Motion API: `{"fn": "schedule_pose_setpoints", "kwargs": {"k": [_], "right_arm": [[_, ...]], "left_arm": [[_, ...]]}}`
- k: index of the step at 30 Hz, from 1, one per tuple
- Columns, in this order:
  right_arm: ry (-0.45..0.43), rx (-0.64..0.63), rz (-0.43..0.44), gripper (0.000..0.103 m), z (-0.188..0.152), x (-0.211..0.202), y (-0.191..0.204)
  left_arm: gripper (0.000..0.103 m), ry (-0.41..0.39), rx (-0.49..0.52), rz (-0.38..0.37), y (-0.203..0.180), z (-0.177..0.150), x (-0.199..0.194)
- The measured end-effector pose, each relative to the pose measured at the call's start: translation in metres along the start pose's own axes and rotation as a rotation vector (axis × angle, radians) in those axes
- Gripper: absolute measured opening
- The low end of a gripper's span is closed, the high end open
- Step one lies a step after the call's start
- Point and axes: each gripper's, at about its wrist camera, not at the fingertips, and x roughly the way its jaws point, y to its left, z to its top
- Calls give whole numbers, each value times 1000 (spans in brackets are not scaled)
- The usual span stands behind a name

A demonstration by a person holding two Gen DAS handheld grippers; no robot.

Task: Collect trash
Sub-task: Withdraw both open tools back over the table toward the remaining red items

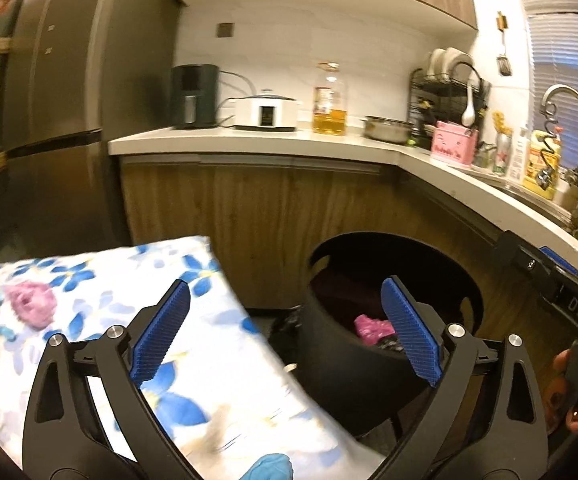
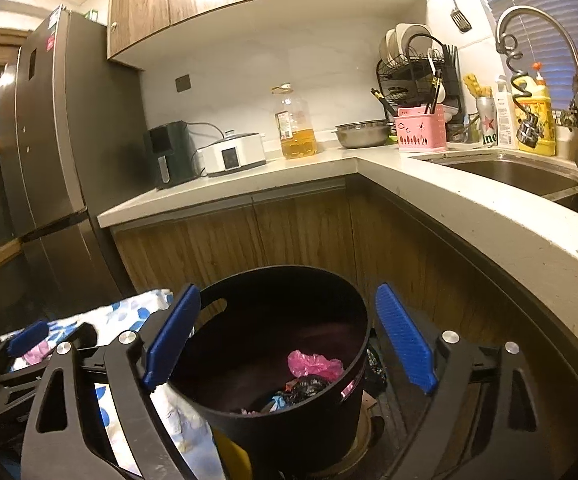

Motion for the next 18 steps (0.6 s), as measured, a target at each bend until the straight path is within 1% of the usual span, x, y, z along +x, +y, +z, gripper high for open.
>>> {"fn": "schedule_pose_setpoints", "kwargs": {"k": [4,8,14,18], "right_arm": [[17,-10,-4,88,-4,-8,13],[29,-26,-9,89,-8,-15,26],[33,-26,9,89,-11,-30,46],[30,-49,12,89,-14,-39,64]], "left_arm": [[97,3,-22,51,20,-8,-21],[97,12,-28,75,36,-15,-42],[97,-8,-46,123,60,-23,-76],[97,-9,-72,147,76,-28,-94]]}}
